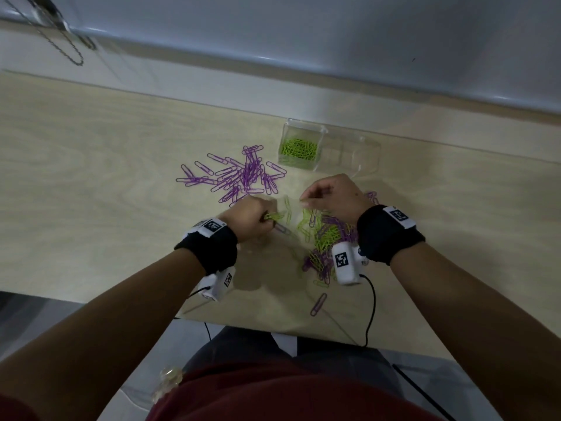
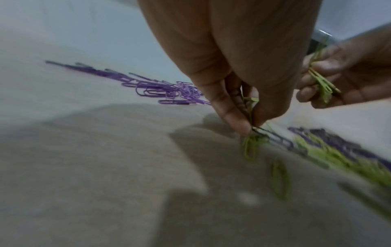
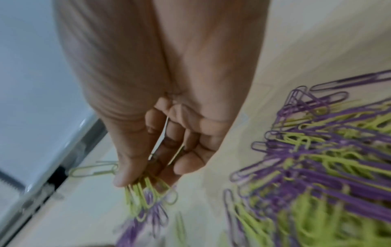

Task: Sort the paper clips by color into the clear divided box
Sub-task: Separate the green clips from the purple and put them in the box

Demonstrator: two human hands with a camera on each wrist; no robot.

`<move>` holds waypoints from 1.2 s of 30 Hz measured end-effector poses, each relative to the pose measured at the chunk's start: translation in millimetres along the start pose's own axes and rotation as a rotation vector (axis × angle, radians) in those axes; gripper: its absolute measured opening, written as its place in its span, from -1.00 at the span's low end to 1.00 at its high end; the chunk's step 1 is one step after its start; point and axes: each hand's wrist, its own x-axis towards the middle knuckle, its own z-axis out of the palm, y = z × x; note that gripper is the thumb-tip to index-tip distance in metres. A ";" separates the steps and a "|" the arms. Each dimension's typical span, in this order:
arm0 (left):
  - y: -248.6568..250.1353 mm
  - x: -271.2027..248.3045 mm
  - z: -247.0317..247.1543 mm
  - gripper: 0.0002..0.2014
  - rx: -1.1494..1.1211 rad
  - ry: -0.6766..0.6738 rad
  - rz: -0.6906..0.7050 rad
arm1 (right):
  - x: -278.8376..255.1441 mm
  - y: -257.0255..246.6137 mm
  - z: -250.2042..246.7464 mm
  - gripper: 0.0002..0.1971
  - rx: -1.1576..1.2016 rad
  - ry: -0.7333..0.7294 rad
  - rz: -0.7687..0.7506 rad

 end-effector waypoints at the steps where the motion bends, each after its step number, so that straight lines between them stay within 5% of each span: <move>1: -0.5 -0.3 -2.1 -0.79 -0.053 0.035 -0.027 | -0.2 -5.0 -3.8 -0.91 0.073 0.035 -0.010; 6: 4.4 11.0 -23.4 -0.80 -0.248 0.155 -0.095 | 23.9 -40.0 -24.4 -0.78 0.234 0.268 -0.166; 10: 22.1 37.6 -58.4 -0.95 -0.325 0.328 -0.072 | 62.6 -54.9 -23.8 -0.80 0.034 0.469 -0.246; 14: 29.7 81.3 -80.9 -0.87 -0.185 0.486 -0.111 | 74.2 -44.0 -18.5 -0.80 -0.297 0.427 -0.184; 17: 32.0 103.5 -83.7 -0.81 0.026 0.373 -0.145 | 51.7 -30.7 -18.8 -0.76 -0.406 0.485 -0.292; 20: 32.2 91.4 -70.8 -0.67 0.138 0.325 -0.052 | 22.7 -11.0 -16.8 -0.75 -0.540 0.317 -0.323; 22: 30.8 65.9 -54.3 -0.71 0.152 0.352 0.062 | 9.3 3.5 -13.2 -0.73 -0.698 0.069 -0.206; 24: 24.9 36.9 -32.4 -0.81 0.155 0.223 0.171 | 5.7 16.3 -8.1 -0.72 -0.840 -0.083 -0.156; 28: 12.3 2.6 7.5 -0.81 0.276 -0.025 0.313 | 8.8 24.7 2.5 -0.76 -0.933 -0.103 -0.112; 30: 3.7 2.2 18.8 -0.71 0.289 -0.036 0.293 | 10.2 24.6 4.5 -0.78 -0.965 -0.101 -0.100; 36: 1.0 2.2 25.4 -0.86 0.205 -0.065 0.242 | 9.2 19.7 2.4 -0.83 -1.071 -0.177 -0.055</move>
